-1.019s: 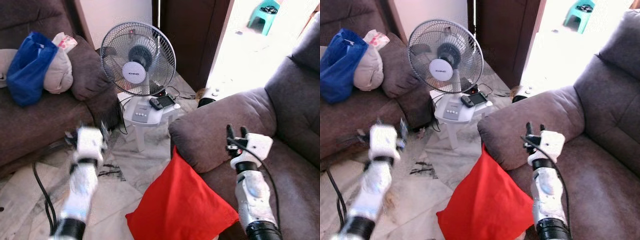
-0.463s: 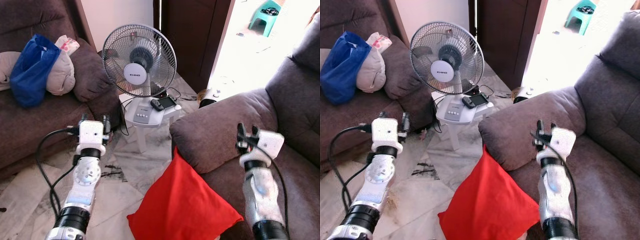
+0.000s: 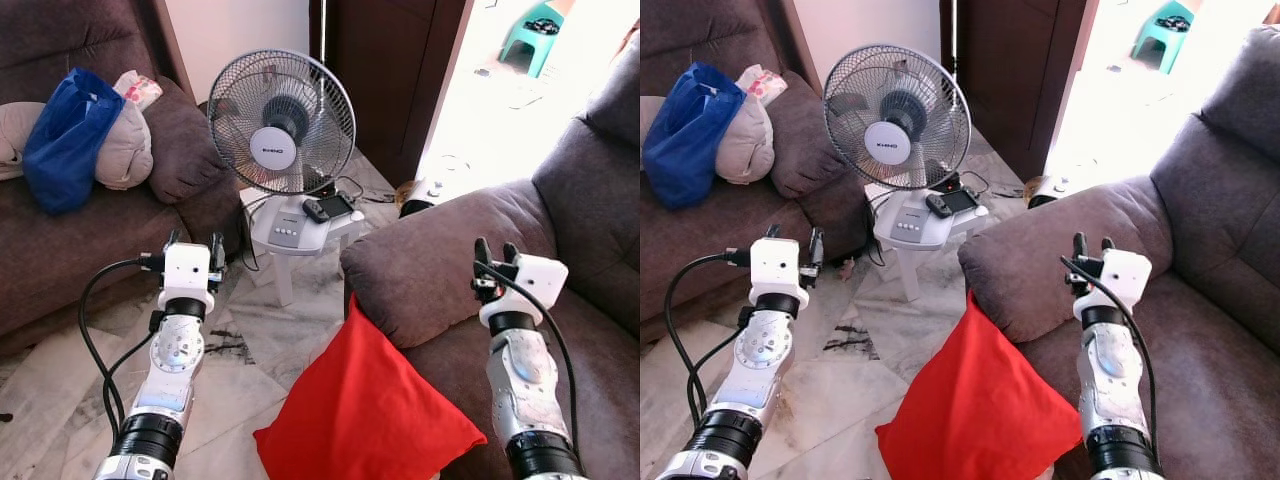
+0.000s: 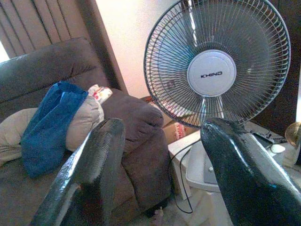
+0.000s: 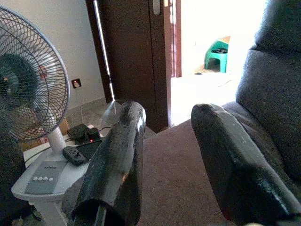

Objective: Move the pillow to the sofa from floor

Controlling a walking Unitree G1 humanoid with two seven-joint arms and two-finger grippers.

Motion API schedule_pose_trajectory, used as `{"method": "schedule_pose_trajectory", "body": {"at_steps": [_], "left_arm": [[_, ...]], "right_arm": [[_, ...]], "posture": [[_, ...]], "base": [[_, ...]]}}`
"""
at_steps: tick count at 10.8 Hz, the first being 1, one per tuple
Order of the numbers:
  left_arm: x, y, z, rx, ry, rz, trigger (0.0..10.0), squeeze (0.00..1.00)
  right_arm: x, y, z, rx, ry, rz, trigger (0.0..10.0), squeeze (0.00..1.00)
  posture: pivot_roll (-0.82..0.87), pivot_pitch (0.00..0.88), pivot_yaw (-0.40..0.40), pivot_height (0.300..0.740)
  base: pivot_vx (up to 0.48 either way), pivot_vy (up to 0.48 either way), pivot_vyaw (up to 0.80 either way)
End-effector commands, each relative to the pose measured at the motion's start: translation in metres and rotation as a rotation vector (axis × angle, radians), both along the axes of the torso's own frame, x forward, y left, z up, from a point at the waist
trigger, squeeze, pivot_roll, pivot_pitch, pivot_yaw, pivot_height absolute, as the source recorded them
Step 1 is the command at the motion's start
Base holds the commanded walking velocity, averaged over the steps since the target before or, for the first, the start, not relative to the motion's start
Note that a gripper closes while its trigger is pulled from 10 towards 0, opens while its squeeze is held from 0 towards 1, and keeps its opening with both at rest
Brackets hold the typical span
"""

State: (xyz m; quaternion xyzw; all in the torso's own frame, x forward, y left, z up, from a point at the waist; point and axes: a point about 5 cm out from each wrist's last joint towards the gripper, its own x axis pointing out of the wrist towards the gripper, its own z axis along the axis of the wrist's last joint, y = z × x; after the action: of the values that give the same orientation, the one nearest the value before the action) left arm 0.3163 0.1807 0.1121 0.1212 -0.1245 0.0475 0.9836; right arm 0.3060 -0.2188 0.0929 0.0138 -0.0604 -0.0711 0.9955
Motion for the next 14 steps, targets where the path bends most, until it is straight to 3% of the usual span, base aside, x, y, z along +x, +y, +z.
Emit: {"method": "schedule_pose_trajectory", "body": {"at_steps": [1, 2, 3, 5, 6, 8, 14], "left_arm": [[0.001, -0.001, 0.0, -0.002, 0.001, -0.011, 10.0, 0.0], [0.001, -0.003, 0.0, -0.004, 0.0, -0.016, 10.0, 0.0], [0.002, -0.007, 0.003, -0.058, 0.002, -0.057, 10.0, 0.0], [0.006, -0.009, 0.015, -0.22, -0.021, -0.088, 10.0, 0.0], [0.009, -0.015, 0.015, -0.222, -0.006, -0.128, 10.0, 0.0], [0.012, -0.025, 0.015, -0.194, 0.017, -0.187, 10.0, 0.0], [0.014, -0.024, 0.014, -0.201, 0.056, -0.197, 10.0, 0.0]], "right_arm": [[0.003, 0.001, 0.003, 0.007, -0.004, 0.013, 10.0, 0.0], [0.004, 0.005, 0.004, -0.019, -0.008, 0.035, 10.0, 0.0], [0.005, 0.008, 0.003, 0.022, -0.003, 0.075, 10.0, 0.0], [0.005, 0.018, 0.002, 0.05, -0.002, 0.145, 10.0, 0.0], [0.006, 0.019, 0.001, 0.089, 0.001, 0.128, 10.0, 0.0], [0.009, 0.024, 0.005, 0.06, -0.004, 0.148, 10.0, 0.0], [0.014, 0.024, 0.012, 0.055, -0.014, 0.17, 10.0, 0.0]], "posture": [[0.01, 0.0, -0.022, 0.74], [0.01, 0.0, -0.023, 0.74], [0.01, 0.0, -0.028, 0.74], [0.01, 0.0, -0.029, 0.74], [0.01, 0.0, -0.028, 0.74], [0.02, 0.0, -0.033, 0.74], [0.02, 0.0, -0.04, 0.732]], "base": [[0.0, 0.0, 0.0], [0.0, 0.0, 0.0], [0.0, 0.0, 0.0], [0.0, 0.0, 0.0], [0.0, 0.0, 0.0], [0.0, 0.0, 0.0], [0.0, 0.0, 0.0]]}}
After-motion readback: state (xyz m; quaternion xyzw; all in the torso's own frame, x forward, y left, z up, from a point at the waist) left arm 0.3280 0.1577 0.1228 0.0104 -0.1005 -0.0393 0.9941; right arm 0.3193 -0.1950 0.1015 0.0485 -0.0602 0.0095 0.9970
